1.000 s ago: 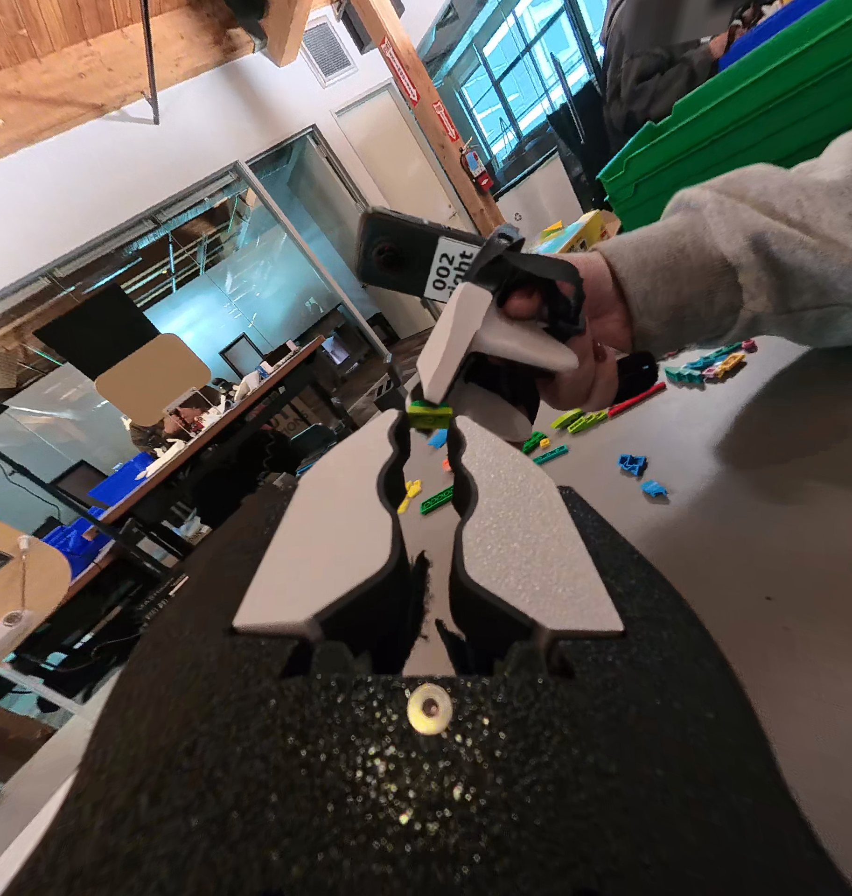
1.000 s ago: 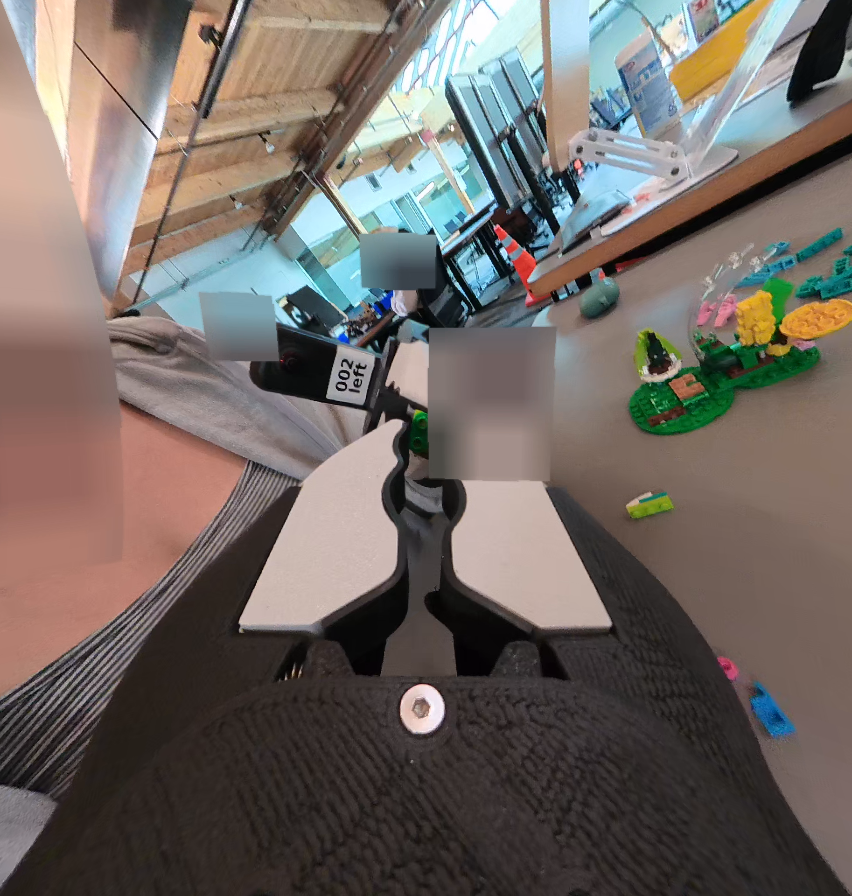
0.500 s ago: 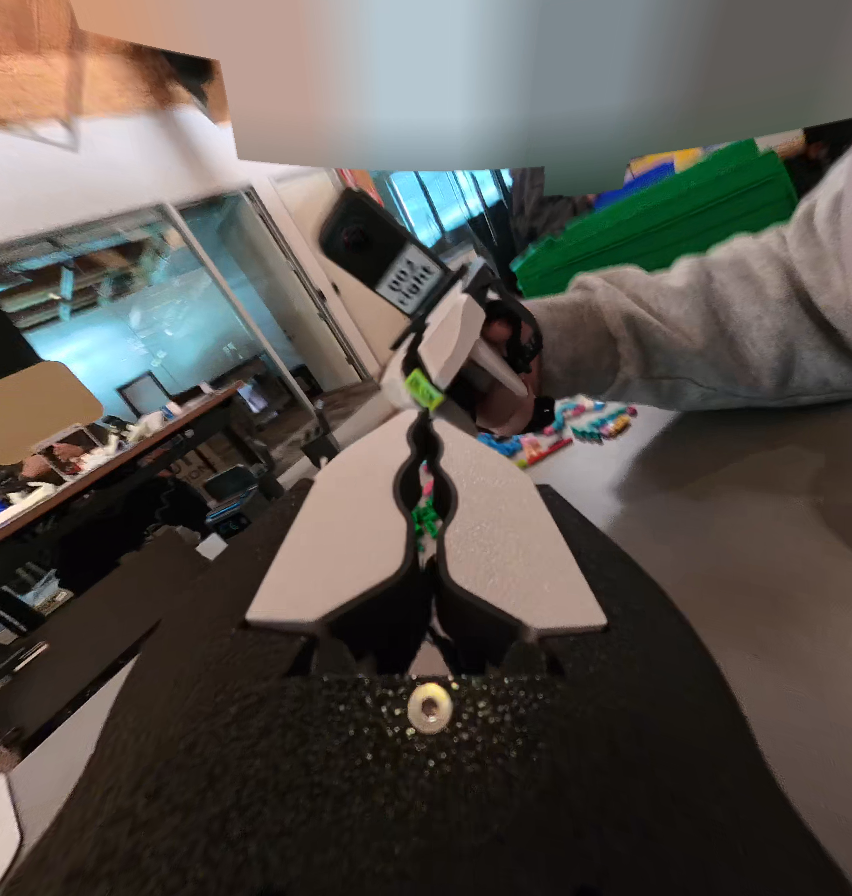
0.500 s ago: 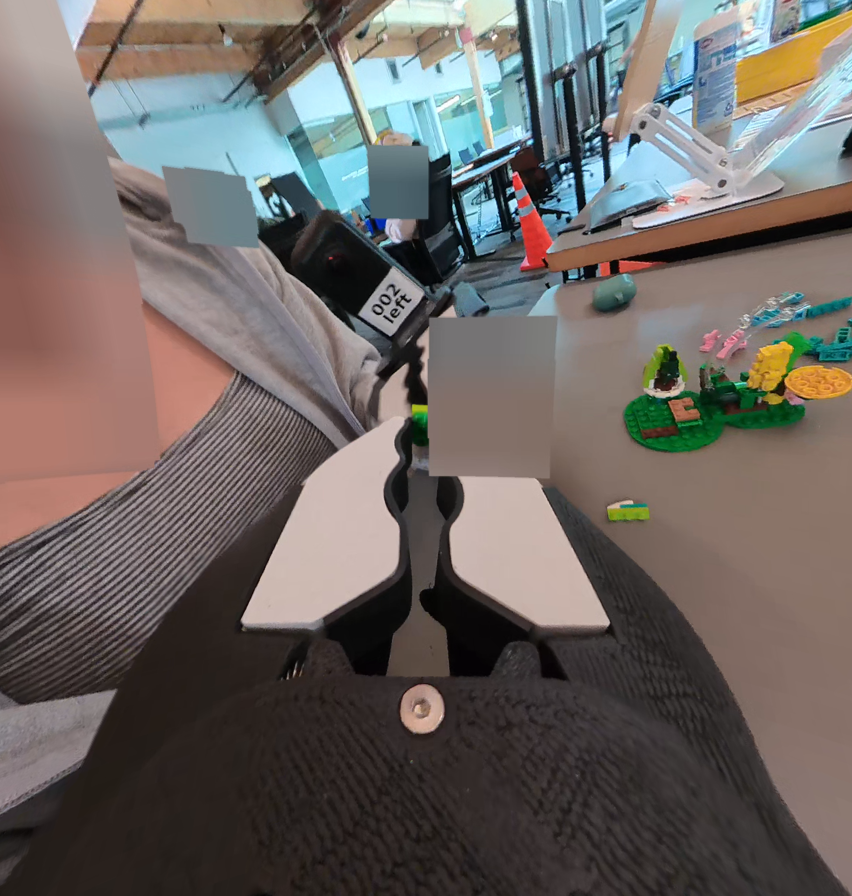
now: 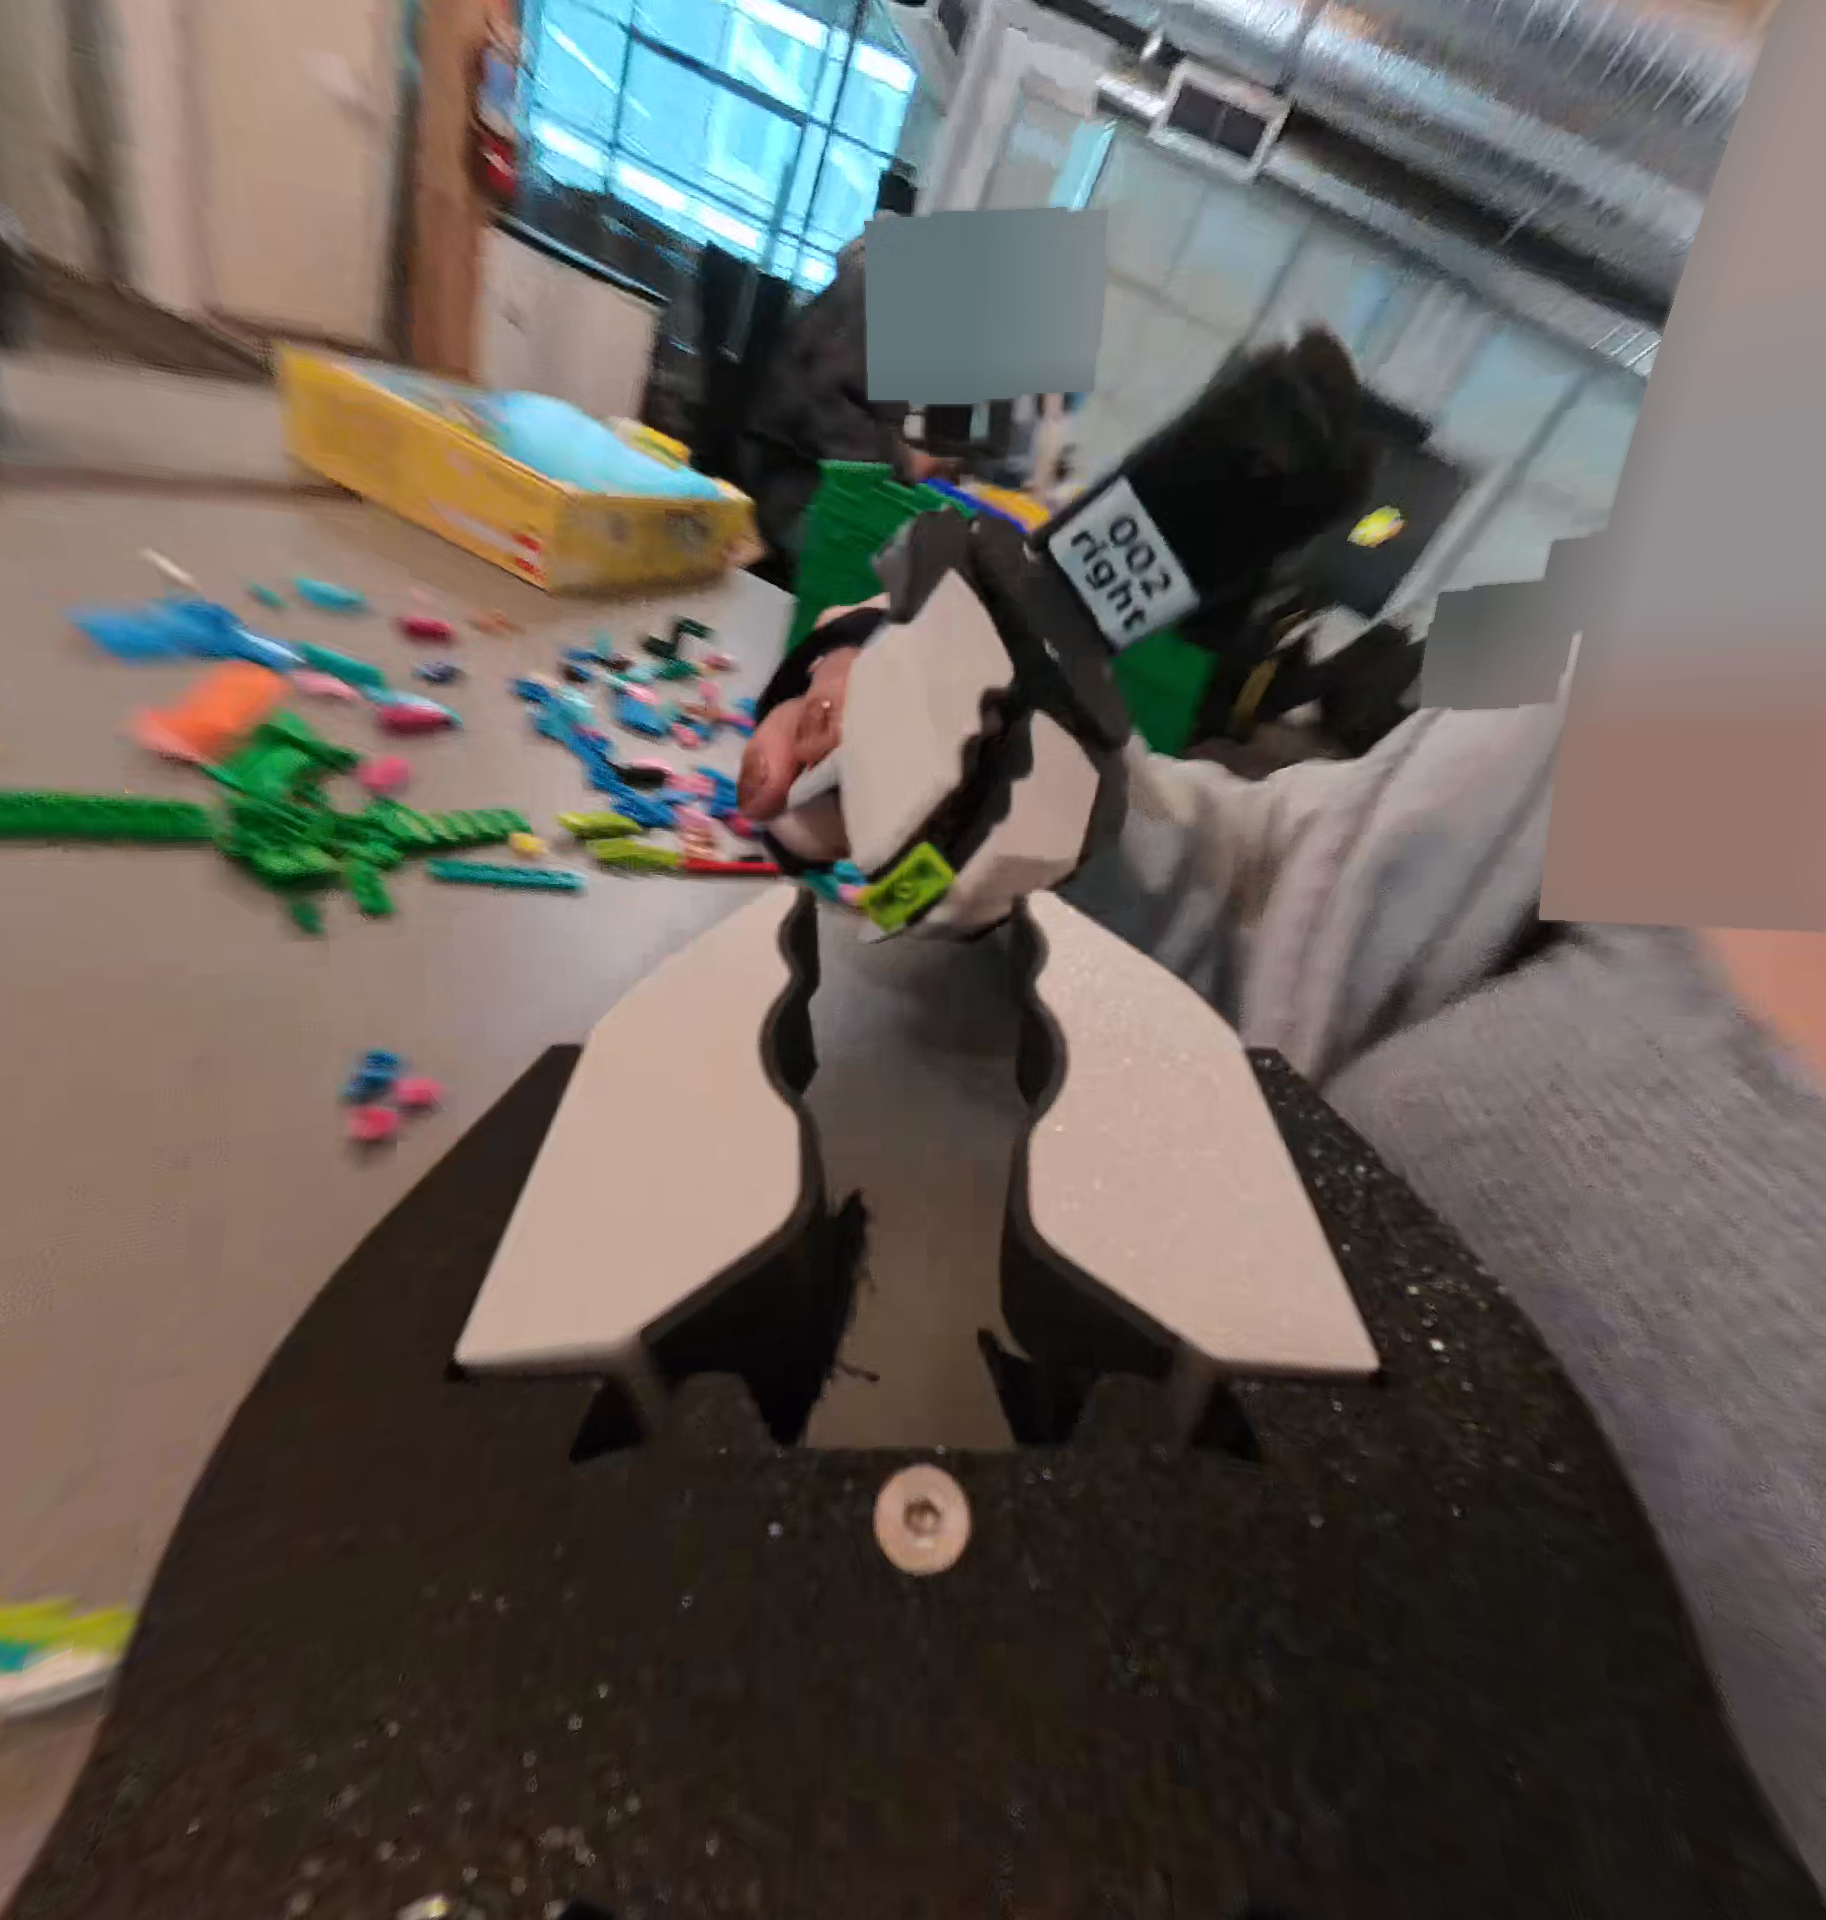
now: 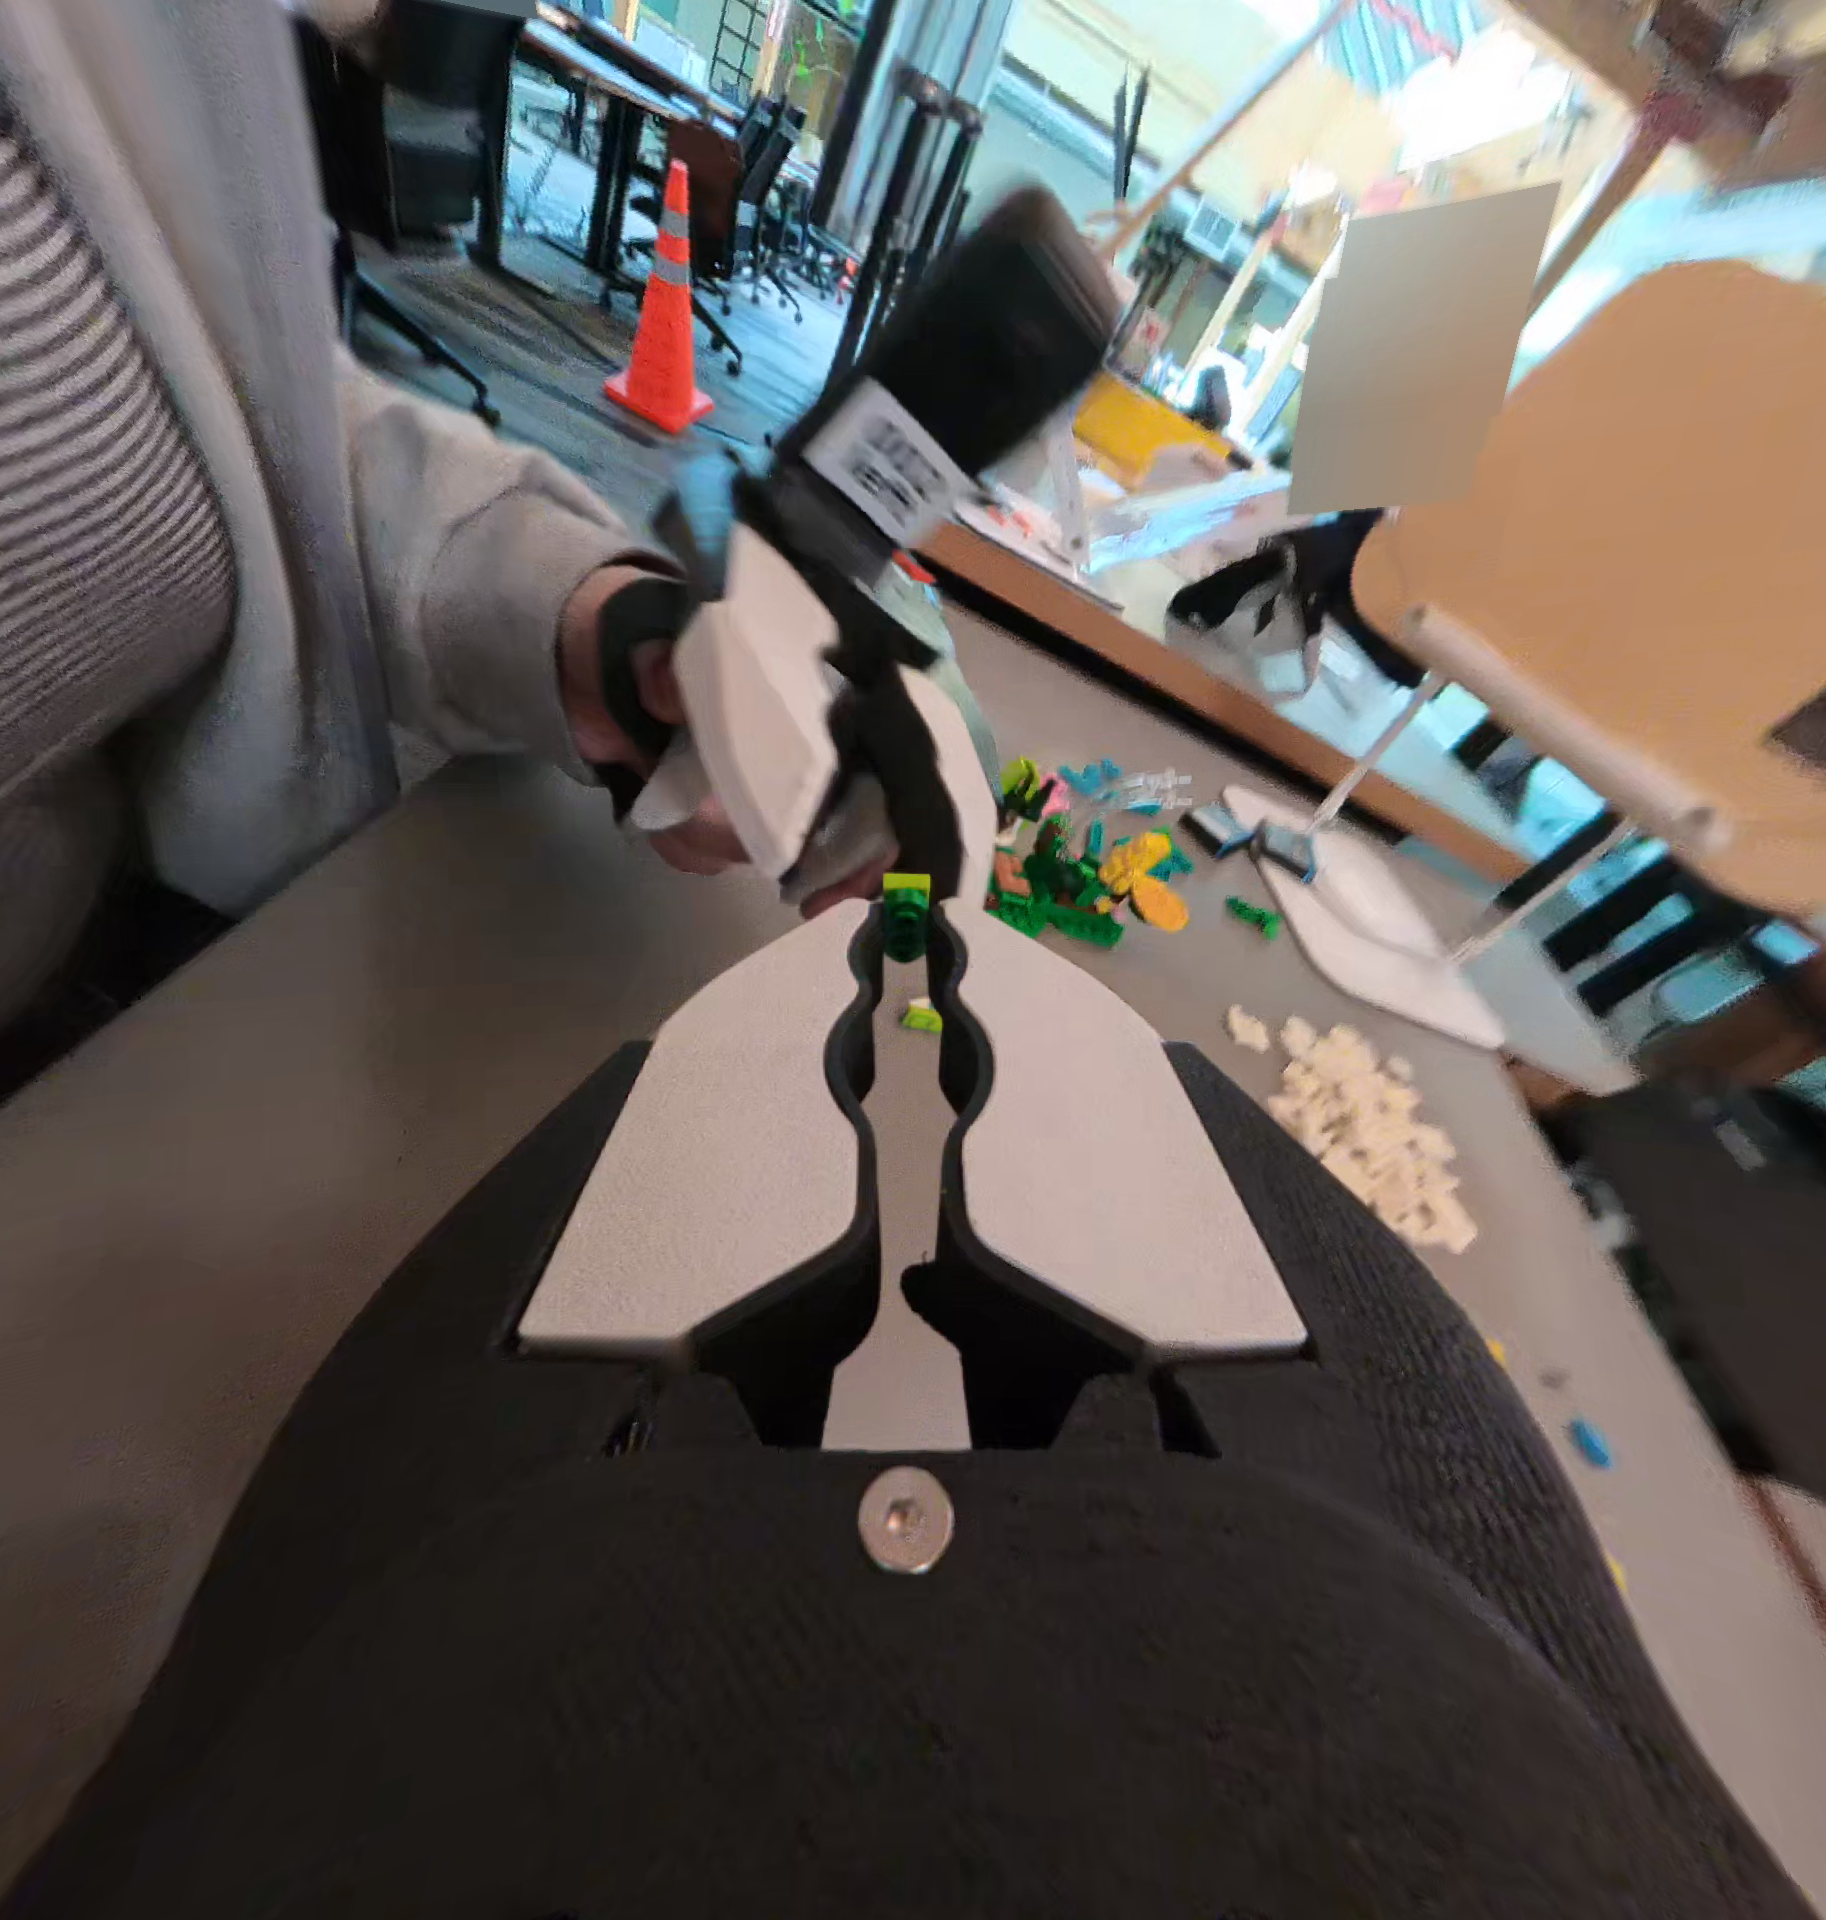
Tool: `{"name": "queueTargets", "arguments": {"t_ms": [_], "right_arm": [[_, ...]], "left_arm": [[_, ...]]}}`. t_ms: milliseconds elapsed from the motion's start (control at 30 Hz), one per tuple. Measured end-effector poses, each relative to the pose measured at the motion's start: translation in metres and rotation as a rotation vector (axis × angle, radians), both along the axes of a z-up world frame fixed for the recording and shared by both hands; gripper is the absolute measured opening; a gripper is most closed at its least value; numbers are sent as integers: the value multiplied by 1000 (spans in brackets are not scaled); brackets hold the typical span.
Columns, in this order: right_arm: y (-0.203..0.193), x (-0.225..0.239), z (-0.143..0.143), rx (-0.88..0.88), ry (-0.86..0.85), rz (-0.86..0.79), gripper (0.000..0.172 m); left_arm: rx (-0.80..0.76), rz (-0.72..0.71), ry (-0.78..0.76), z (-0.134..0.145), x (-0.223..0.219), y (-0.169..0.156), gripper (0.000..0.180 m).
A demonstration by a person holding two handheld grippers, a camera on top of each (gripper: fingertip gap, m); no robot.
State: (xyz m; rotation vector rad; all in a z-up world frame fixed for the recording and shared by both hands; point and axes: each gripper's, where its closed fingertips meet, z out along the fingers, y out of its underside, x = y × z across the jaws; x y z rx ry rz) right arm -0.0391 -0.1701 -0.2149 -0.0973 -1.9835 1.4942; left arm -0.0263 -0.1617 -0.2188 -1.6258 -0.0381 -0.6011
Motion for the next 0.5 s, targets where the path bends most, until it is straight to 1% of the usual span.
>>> {"name": "queueTargets", "arguments": {"t_ms": [67,133,200,300,333,433,500], "right_arm": [[-7,12,-3,56,104,-1,6],[-8,16,-8,135,173,-28,6],[-8,19,-13,197,234,-48,6],[-10,24,-15,225,279,-46,6],[-10,24,-15,236,298,-49,6],[-10,26,-18,292,348,-68,6],[-11,29,-17,301,383,-81,6]], "left_arm": [[-18,-61,-155,-3,4,-1,35],[-49,-98,-229,-8,8,-2,29],[-68,-140,-259,-10,15,-2,22],[-84,-191,-313,-11,22,-2,20],[-84,-204,-330,-11,24,-2,16],[-95,-210,-283,-15,26,-3,16],[-79,-236,-303,-13,30,-5,16]]}}
